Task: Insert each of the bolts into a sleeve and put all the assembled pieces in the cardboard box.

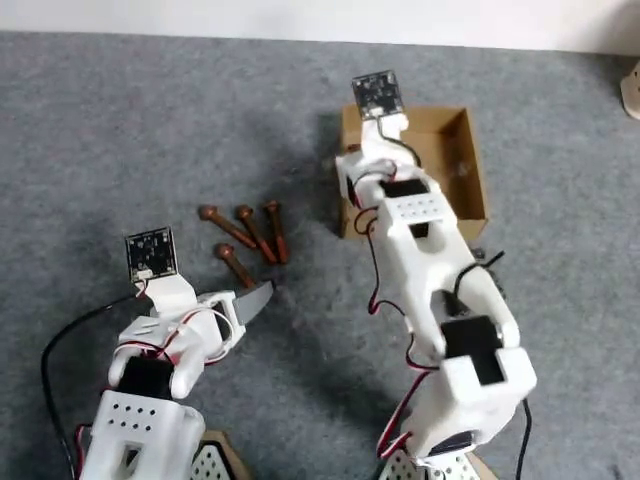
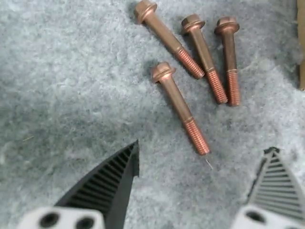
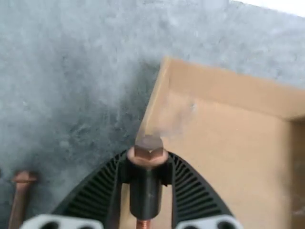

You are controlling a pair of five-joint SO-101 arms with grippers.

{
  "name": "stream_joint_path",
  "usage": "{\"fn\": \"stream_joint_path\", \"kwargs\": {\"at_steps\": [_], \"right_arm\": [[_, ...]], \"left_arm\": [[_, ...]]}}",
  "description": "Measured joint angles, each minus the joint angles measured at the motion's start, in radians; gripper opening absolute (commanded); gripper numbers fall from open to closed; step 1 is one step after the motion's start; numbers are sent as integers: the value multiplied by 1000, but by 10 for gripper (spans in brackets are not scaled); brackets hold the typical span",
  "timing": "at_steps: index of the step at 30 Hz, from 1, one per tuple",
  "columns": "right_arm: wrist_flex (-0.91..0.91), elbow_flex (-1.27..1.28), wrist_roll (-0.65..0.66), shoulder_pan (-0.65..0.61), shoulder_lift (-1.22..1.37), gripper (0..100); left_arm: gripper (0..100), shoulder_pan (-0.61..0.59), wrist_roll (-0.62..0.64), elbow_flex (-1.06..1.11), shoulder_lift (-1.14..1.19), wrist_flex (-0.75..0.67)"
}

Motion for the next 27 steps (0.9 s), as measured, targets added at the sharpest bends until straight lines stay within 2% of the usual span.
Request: {"fn": "stream_joint_path", "kwargs": {"at_steps": [4,6,12,16,20,24,27], "right_arm": [[0,-11,-3,0,28,152],[5,-11,-3,-2,28,185],[161,-29,-3,17,28,181],[189,-29,-3,34,8,181],[235,-29,-3,72,-109,181],[331,-12,-6,124,-232,181],[419,-14,-63,169,-316,181]], "left_arm": [[365,0,0,0,0,0],[365,0,0,0,0,0],[365,0,0,0,0,0],[365,0,0,0,0,0],[365,0,0,12,0,-3],[365,-2,0,58,2,-75],[365,-2,0,69,2,-109]]}}
